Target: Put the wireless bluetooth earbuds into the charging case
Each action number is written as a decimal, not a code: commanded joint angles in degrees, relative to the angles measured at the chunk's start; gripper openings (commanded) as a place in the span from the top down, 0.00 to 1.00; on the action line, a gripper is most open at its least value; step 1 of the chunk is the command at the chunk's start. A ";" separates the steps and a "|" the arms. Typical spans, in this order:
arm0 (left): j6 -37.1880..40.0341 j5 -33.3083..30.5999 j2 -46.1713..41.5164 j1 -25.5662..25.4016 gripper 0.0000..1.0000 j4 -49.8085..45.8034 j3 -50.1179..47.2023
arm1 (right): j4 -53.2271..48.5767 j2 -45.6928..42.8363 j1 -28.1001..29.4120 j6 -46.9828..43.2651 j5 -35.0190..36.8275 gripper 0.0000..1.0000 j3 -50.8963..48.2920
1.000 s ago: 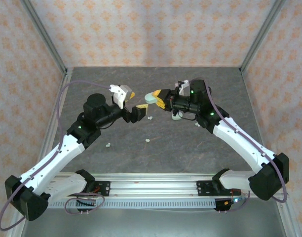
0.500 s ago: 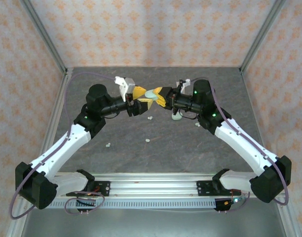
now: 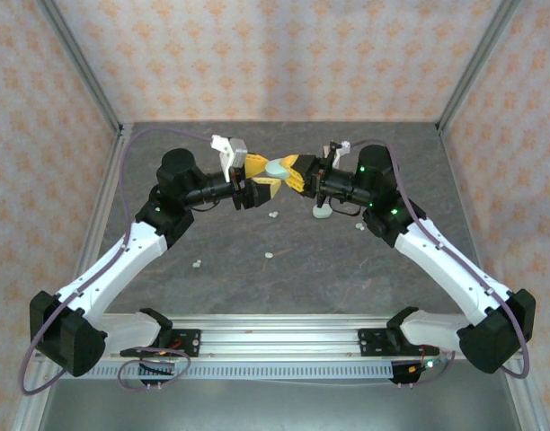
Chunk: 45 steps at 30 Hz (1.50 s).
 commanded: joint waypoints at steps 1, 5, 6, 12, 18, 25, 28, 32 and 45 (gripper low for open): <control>-0.82 1.25 -0.12 0.54 0.35 3.68 0.05 | 2.65 -1.22 -0.08 2.22 -1.71 0.86 1.20; -0.48 1.64 0.41 0.59 0.38 3.37 0.78 | 2.68 -1.03 -0.08 2.30 -2.01 0.86 1.48; -0.47 1.80 0.63 0.54 0.39 3.33 0.96 | 2.82 -1.08 -0.05 2.39 -1.91 0.86 1.44; -0.73 2.42 1.61 0.52 0.42 3.44 1.79 | 3.04 -1.02 -0.10 2.49 -2.59 0.86 1.31; -1.22 2.70 2.08 0.52 0.46 4.27 2.34 | 3.21 -0.98 0.03 2.48 -3.34 0.86 1.13; -2.04 2.62 2.35 0.49 0.40 5.19 2.41 | 3.60 -0.84 0.00 2.65 -3.75 0.86 0.69; -2.14 2.75 2.53 0.38 0.38 5.18 2.41 | 3.83 -0.71 0.06 2.82 -3.74 0.86 0.58; -2.32 2.70 2.48 0.37 0.36 5.42 2.45 | 4.04 -0.70 0.00 2.82 -4.10 0.86 0.35; -3.28 2.40 2.61 0.26 0.31 6.82 2.15 | 4.66 -0.47 -0.01 3.01 -4.86 0.86 -0.27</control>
